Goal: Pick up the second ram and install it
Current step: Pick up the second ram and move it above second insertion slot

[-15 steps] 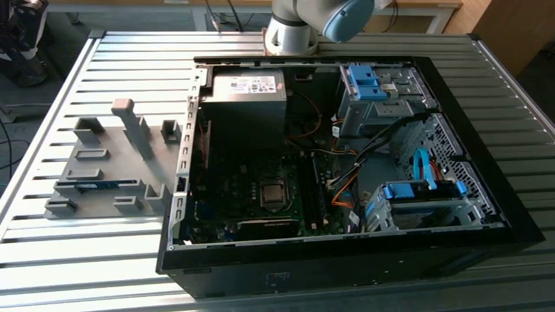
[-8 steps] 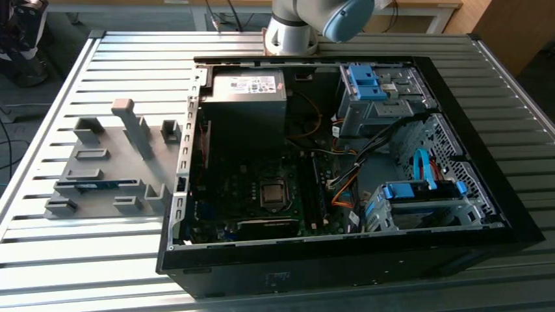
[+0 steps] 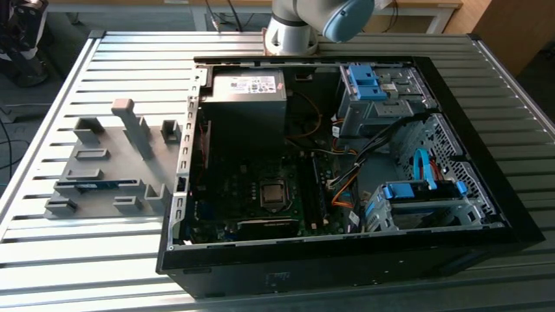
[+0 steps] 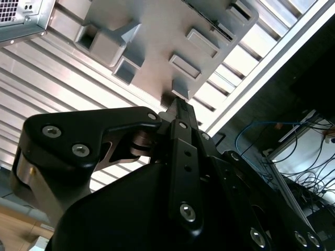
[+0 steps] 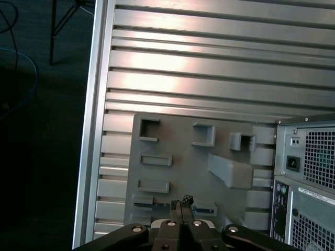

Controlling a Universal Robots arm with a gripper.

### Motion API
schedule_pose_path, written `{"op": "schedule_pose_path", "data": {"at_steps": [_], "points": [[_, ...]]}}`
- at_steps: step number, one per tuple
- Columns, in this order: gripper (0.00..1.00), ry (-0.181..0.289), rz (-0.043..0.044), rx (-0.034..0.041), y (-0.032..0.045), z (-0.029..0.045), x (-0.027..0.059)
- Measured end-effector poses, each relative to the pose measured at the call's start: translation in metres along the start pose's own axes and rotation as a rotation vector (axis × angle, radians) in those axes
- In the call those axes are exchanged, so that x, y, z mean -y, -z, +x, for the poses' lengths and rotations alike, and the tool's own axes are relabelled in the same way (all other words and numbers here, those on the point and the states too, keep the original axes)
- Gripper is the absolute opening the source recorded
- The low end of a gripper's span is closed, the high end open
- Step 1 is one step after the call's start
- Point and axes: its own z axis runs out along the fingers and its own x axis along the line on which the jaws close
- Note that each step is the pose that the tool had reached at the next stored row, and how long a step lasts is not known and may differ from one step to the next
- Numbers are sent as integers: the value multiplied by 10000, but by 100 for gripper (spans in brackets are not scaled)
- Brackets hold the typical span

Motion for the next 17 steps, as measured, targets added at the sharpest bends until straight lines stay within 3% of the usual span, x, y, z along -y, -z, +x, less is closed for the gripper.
{"op": "schedule_pose_path", "data": {"at_steps": [17], "points": [[11, 363, -9, -17, 0, 0, 0]]}}
